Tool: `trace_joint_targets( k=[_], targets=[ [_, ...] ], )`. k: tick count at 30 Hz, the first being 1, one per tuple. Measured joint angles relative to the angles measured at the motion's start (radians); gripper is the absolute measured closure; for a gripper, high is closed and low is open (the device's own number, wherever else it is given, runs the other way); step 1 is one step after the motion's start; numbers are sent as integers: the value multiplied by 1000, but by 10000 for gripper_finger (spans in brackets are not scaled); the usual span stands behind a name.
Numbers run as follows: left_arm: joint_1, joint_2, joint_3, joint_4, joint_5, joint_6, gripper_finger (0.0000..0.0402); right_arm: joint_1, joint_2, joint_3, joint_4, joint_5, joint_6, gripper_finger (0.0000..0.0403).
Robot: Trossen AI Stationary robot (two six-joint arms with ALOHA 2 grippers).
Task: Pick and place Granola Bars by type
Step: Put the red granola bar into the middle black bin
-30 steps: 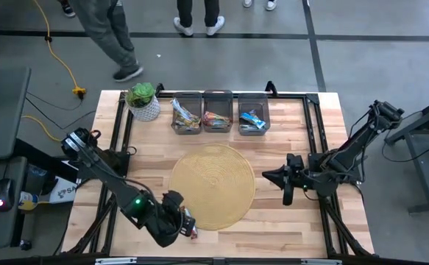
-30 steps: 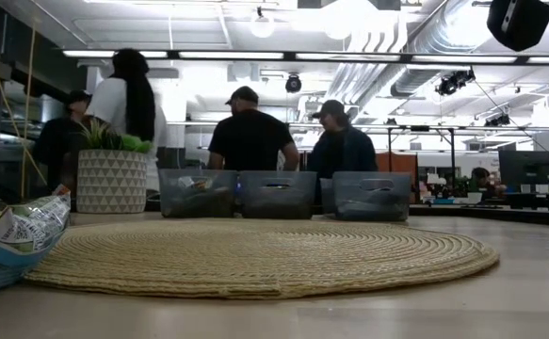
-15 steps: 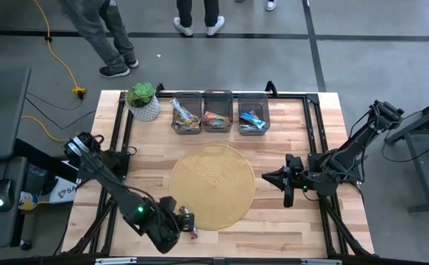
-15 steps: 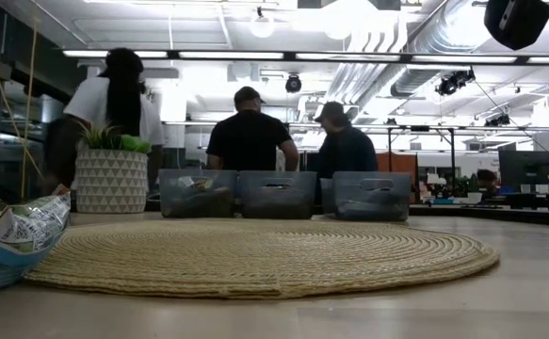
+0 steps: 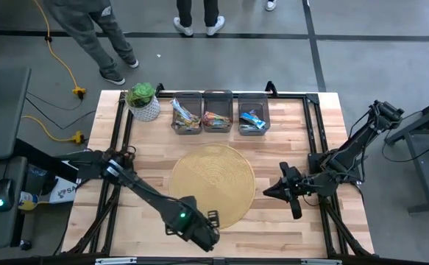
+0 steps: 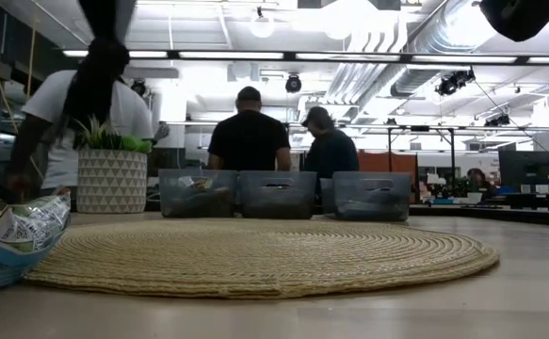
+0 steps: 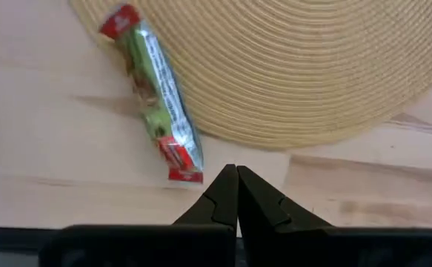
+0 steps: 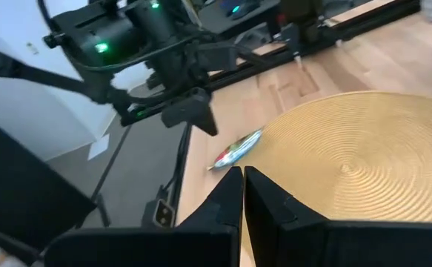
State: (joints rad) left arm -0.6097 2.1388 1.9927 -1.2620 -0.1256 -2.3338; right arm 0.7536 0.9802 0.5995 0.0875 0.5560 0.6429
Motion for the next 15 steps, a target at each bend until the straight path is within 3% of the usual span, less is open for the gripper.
trace_joint_targets(
  k=[5,10,15],
  targets=[
    [16,42,10,16,0,43,401,0,0,1,7,-51,-21,403],
    [13,51,10,-41,96,32,400,0,0,2,11,-70,-24,403],
    [14,56,10,-87,130,20,384,0,0,2,14,-89,-24,403]
  ],
)
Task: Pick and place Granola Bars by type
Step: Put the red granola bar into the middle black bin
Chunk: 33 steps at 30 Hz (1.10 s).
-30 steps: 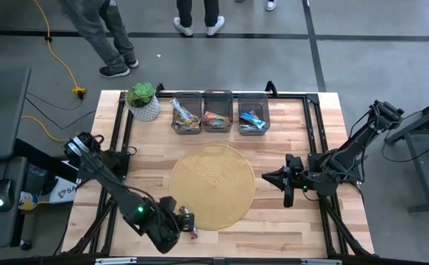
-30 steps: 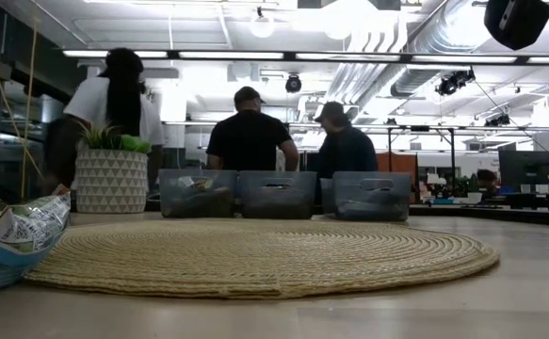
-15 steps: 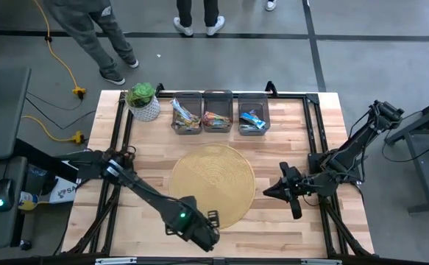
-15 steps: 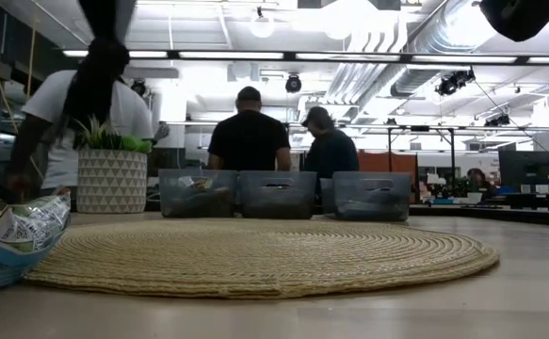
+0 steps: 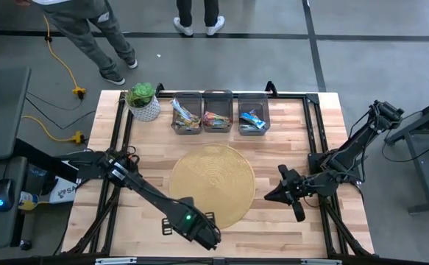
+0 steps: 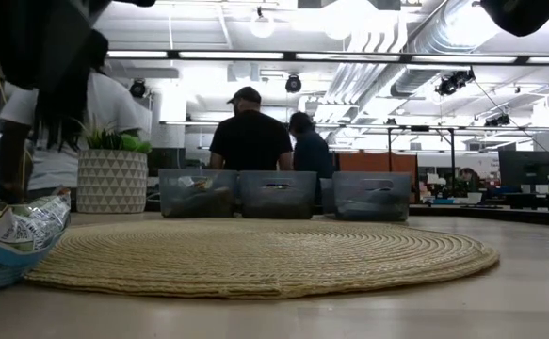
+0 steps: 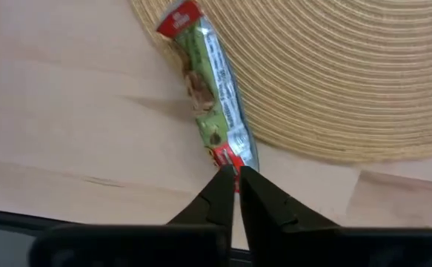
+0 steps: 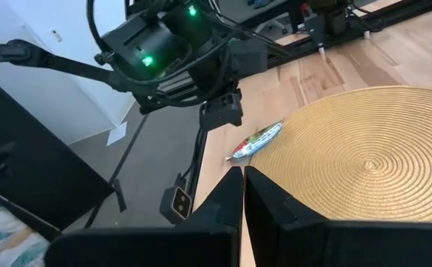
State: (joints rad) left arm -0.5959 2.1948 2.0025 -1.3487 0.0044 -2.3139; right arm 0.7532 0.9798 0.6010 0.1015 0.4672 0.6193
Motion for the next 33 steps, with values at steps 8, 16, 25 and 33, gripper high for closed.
trace_joint_targets(
  k=[8,16,25,33],
  targets=[
    [0,0,0,-32,5,7,277,0,0,0,-1,-10,0,403],
    [13,13,-1,-60,-19,-28,161,0,0,0,-2,-16,0,403],
    [48,10,-119,52,-33,-30,149,0,0,0,-4,-34,-7,403],
    [46,11,-133,40,-7,-43,149,0,0,0,-3,-47,-7,403]
  ],
)
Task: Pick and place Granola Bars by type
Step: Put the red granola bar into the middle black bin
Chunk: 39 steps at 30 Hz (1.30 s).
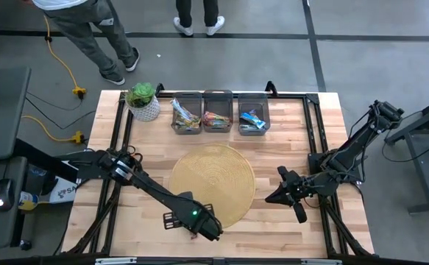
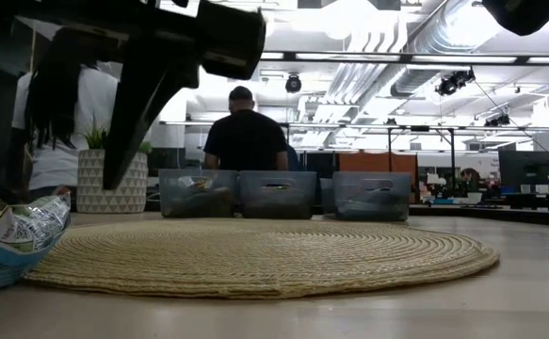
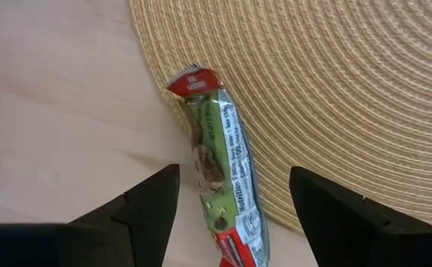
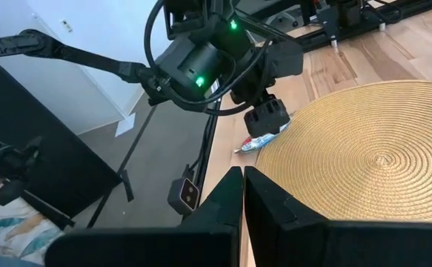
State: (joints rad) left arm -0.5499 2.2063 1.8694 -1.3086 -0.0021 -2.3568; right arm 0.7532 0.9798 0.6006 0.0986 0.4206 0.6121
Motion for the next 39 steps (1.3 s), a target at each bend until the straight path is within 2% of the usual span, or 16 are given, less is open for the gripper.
trace_joint_targets(
  k=[6,16,24,27,39],
  targets=[
    [-2,0,-13,0,11,-5,149,0,0,0,0,-5,0,403],
    [0,1,-146,215,27,-9,149,0,0,-1,1,-9,11,403],
    [0,-4,-179,291,36,-8,152,0,0,-1,1,-9,11,403],
    [0,-3,-179,292,36,-7,170,0,0,-1,0,-9,11,403],
    [0,0,-180,291,42,2,286,0,0,-1,0,-8,11,403]
  ],
)
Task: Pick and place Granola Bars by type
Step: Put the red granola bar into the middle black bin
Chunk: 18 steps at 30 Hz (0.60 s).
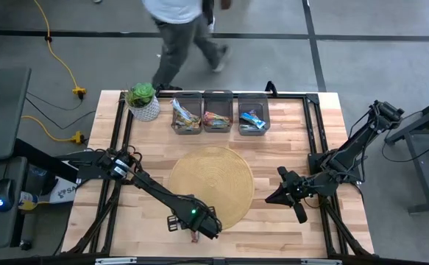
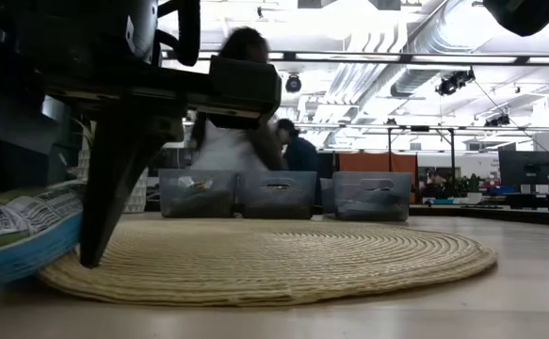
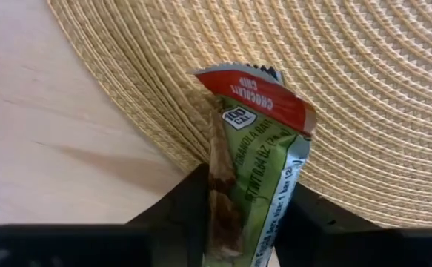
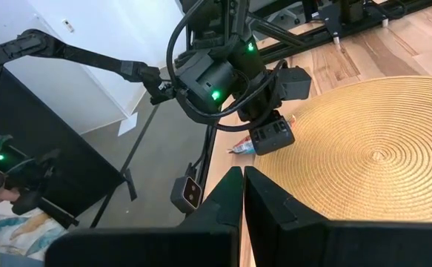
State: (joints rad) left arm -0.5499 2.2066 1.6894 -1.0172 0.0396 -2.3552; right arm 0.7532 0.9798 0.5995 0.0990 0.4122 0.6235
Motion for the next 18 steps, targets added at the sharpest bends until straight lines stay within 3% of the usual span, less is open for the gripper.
trace_joint_targets(
  k=[7,18],
  targets=[
    [0,-19,-4,-5,-4,17,311,0,0,0,0,0,-1,403],
    [-1,-52,-6,-35,11,49,315,0,0,0,-5,0,-14,403]
  ],
)
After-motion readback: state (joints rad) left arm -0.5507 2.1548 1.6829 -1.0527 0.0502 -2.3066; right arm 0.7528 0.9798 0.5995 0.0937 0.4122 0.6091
